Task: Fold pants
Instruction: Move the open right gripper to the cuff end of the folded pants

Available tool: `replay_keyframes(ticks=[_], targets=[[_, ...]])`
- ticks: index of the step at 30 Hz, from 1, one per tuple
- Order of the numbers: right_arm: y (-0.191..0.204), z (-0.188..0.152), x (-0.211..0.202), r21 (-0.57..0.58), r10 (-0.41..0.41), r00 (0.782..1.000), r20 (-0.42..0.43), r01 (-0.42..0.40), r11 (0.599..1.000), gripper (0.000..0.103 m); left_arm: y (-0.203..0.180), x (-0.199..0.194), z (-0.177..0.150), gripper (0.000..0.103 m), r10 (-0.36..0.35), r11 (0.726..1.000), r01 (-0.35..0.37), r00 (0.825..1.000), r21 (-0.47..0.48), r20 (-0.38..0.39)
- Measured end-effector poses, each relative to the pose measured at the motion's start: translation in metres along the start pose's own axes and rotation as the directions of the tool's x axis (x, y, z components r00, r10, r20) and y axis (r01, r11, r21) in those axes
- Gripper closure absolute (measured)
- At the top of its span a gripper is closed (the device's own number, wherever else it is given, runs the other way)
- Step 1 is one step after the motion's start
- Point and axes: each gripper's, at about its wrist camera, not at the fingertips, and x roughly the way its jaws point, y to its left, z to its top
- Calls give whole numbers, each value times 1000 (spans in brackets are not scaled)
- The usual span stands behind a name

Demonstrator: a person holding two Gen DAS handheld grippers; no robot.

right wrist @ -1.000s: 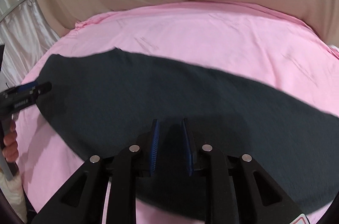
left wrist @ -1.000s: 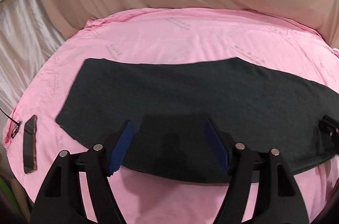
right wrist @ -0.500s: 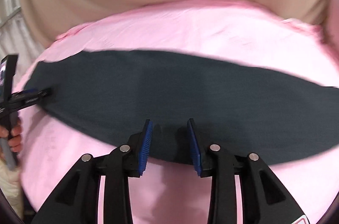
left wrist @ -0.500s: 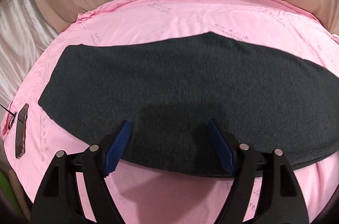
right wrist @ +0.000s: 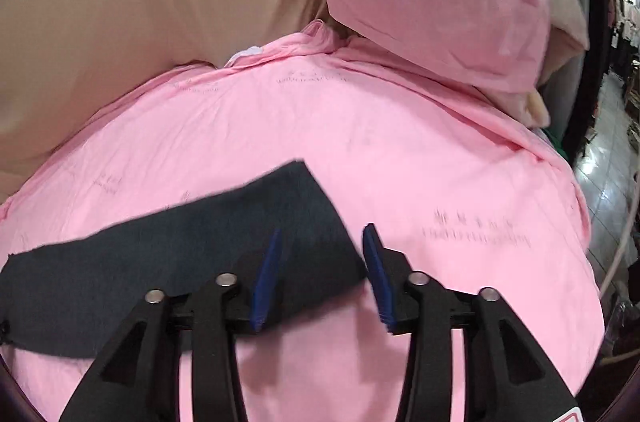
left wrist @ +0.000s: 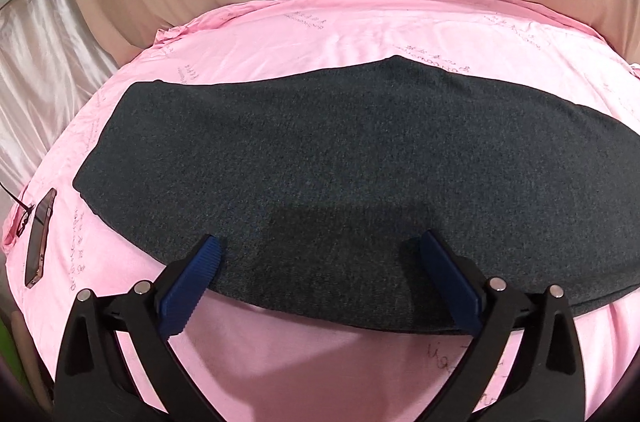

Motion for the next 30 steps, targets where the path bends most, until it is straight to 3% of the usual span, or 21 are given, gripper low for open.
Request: replay_keyframes(ticks=[6,8,9,12,14,15,17,19,21,23,26,30], targets=[[27,25,58,-73,-26,996,-89,20,997,49,0,1,0,5,9,1000,-9,1000,2,-2],[29,23,71,-79,11,992,-125,-21,997,84,0,1,0,5,11,1000,-11,1000,1,-2],[31,26,68,-68,20,994,-108,-27,997,96,0,1,0,5,12,1000,-12,1000,1,-2],[27,37,51,-54,-5,1000,11,6,999,100,-1,1,0,5,14,1000,-14,1000,3,-3],[18,37,75,-75,-101,991,-93,94,993,98,-1,1,-1,5,19,1000,-19,1000,7,-4],[12,35,78,-52,-103,986,-132,97,994,97,-1,1,-1,5,19,1000,-19,1000,7,-4],[4,24,46,7,-9,998,-64,9,1000,92,-1,1,-1,5,16,1000,-16,1000,4,-4],[17,3,3,-25,123,992,-6,-123,992,84,-1,1,0,5,16,1000,-16,1000,4,-5],[39,-21,-26,-92,204,979,-19,-205,974,73,0,2,0,5,19,1000,-19,1000,6,-5],[67,-48,-45,-172,268,961,-69,-276,946,72,0,2,0,5,21,1000,-21,1000,7,-4],[109,-82,-53,-241,332,929,-163,-364,900,72,1,2,0,5,23,1000,-23,1000,8,-4],[145,-96,-40,-297,310,926,-216,-365,883,72,1,2,0,5,21,1000,-21,1000,7,-4]])
